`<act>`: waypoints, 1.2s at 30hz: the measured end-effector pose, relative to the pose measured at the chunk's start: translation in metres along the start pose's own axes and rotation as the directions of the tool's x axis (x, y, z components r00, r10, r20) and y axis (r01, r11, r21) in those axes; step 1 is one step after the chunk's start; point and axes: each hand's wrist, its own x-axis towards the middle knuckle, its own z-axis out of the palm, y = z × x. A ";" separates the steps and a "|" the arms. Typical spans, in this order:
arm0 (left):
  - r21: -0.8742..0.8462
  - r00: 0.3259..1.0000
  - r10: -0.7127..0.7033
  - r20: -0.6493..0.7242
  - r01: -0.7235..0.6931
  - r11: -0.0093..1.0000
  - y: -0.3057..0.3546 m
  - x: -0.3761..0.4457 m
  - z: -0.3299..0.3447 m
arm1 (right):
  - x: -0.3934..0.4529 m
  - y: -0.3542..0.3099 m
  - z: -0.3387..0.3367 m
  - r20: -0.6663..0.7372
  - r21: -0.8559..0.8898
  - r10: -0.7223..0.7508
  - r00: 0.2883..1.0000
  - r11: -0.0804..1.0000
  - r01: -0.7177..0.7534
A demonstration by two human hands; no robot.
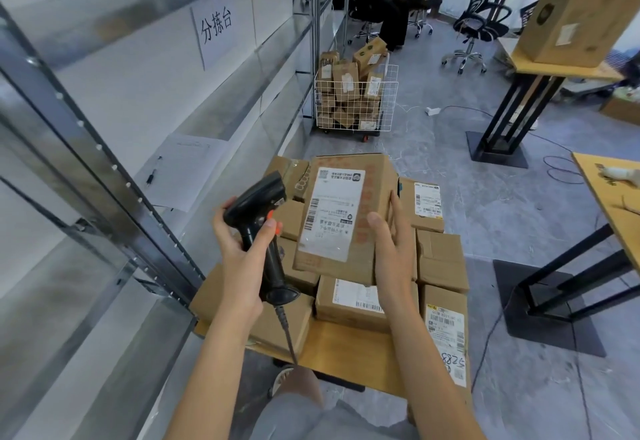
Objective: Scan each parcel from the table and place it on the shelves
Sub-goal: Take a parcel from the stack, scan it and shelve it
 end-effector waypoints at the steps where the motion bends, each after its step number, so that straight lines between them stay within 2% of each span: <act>1: -0.008 1.000 -0.019 -0.001 0.019 1.000 -0.001 -0.002 0.002 | -0.001 -0.001 0.001 0.019 0.057 0.005 1.000 0.998 -0.006; 4: -0.047 0.998 -0.055 -0.008 0.054 0.997 -0.005 -0.007 0.010 | -0.005 -0.001 0.005 0.093 0.076 -0.029 0.995 0.997 0.022; 11: -0.067 0.997 0.002 -0.072 -0.007 0.998 -0.003 -0.008 0.010 | -0.009 0.003 0.013 0.266 -0.140 -0.031 0.963 0.988 0.071; 14: -0.082 0.996 0.002 -0.094 -0.010 0.997 -0.003 -0.009 0.011 | -0.011 0.005 0.017 0.219 -0.150 -0.088 0.972 0.981 0.123; 18: -0.098 0.991 -0.023 -0.135 0.010 0.995 -0.005 -0.011 0.009 | -0.013 0.006 0.020 0.133 -0.079 -0.156 0.979 0.983 0.167; 21: -0.051 0.990 0.061 -0.128 -0.068 0.996 -0.001 -0.011 0.004 | -0.008 0.006 0.015 0.087 -0.043 -0.196 0.977 0.979 0.200; 25: 0.039 0.987 0.149 -0.064 -0.147 0.988 0.005 -0.013 -0.006 | 0.006 0.008 -0.004 0.009 0.043 -0.211 0.977 0.977 0.211; 28: 0.211 0.972 0.235 0.026 -0.235 0.949 0.005 -0.015 -0.011 | 0.012 0.010 -0.013 -0.039 0.004 -0.232 0.972 0.973 0.232; 30: 0.301 0.965 0.242 0.105 -0.263 0.917 0.004 -0.017 -0.012 | 0.013 0.013 -0.017 -0.052 -0.020 -0.240 0.969 0.971 0.239; 36: 0.436 0.937 0.270 0.223 -0.343 0.832 0.010 -0.020 -0.009 | 0.014 0.015 -0.025 -0.041 -0.116 -0.230 0.972 0.968 0.224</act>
